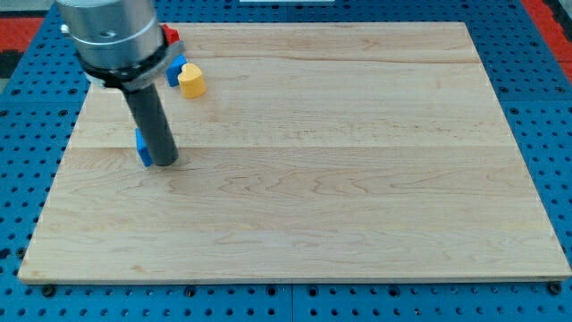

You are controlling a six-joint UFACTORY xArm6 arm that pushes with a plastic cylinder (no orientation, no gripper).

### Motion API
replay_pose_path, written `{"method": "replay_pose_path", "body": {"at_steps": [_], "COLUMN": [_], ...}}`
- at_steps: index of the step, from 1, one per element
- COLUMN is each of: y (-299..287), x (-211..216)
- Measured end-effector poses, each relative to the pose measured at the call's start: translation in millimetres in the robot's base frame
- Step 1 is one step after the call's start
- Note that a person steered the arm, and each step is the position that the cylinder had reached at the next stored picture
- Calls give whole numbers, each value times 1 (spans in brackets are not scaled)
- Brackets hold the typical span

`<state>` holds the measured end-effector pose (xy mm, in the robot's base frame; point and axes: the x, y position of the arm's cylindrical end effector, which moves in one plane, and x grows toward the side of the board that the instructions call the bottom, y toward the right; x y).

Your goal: Place the blue triangle towards the bottom of the red circle

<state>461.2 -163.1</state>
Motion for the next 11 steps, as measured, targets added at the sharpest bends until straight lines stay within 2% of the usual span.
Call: {"method": "replay_pose_path", "body": {"at_steps": [1, 2, 3, 4, 5, 6, 7, 10, 11], "y": [-2, 6, -48, -49, -26, -41, -1, -15, 12], "x": [-4, 36, 13, -47, -43, -10, 23, -71, -61]}}
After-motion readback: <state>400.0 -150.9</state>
